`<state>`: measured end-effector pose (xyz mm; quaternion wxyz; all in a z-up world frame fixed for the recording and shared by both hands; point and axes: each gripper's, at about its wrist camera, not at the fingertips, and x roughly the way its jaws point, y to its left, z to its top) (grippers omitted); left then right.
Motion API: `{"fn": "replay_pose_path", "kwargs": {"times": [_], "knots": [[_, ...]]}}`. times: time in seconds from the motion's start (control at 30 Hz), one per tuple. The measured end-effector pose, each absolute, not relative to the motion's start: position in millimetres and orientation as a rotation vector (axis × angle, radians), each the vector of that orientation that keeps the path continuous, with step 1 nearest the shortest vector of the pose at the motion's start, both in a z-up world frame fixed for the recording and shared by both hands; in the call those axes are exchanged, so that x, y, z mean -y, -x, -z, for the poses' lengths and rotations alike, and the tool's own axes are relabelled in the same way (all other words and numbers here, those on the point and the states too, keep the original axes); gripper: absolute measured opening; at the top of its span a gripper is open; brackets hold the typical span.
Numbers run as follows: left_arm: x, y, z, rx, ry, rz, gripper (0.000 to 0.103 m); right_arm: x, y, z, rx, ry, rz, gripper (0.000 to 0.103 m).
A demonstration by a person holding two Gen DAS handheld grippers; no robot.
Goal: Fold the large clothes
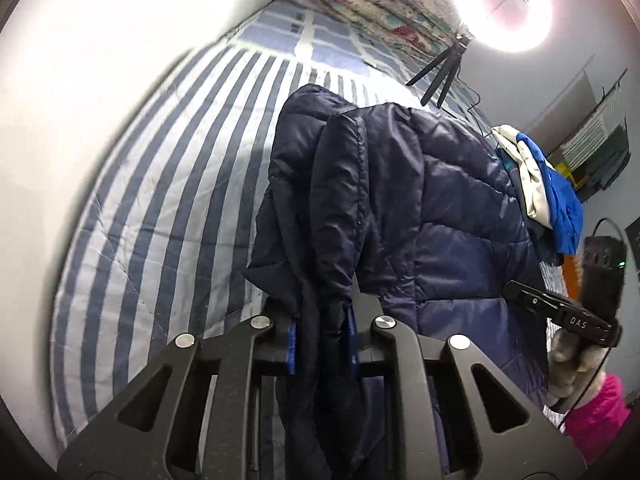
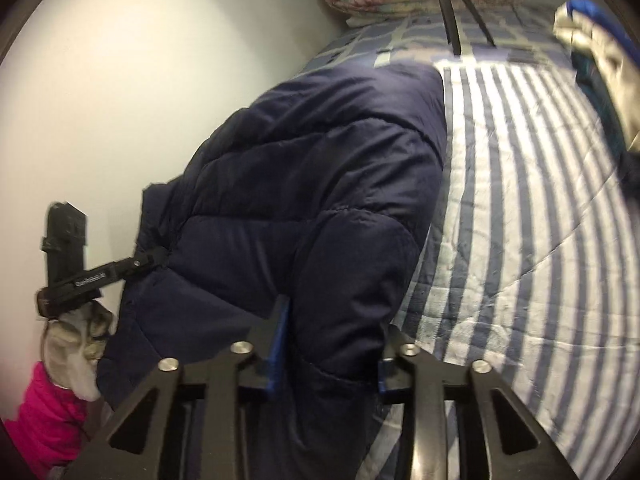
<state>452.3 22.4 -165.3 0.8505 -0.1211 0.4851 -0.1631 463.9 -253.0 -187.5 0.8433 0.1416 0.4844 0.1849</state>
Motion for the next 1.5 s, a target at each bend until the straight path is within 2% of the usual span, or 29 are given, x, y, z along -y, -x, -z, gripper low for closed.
{"fn": "replay_pose_path", "kwargs": {"times": [0.07,0.27,0.53,0.97,1.5], "knots": [[-16.6,-445.3,156.7,-1.006,0.225,0.337,0.014,243.1,-455.6,175.3,-1.018,-0.22,-0.358,0.024],[-3.6,-416.8,136.0,-0.972,0.155,0.36,0.012,232.9,-429.8,144.6,-0.996,-0.06,-0.303,0.02],[13.8,-373.7,120.6,-0.944,0.129,0.389,0.011,241.0,-378.6,115.6,-0.945,0.015,-0.269,0.018],[70.4,-305.1,59.7,-0.781,0.02,0.485,0.011,271.8,-303.8,55.6,-0.828,0.093,-0.191,0.017],[161.1,-306.1,20.0,-0.708,-0.09,0.639,0.011,326.7,-260.0,20.6,-0.768,0.097,-0.07,0.017]]}}
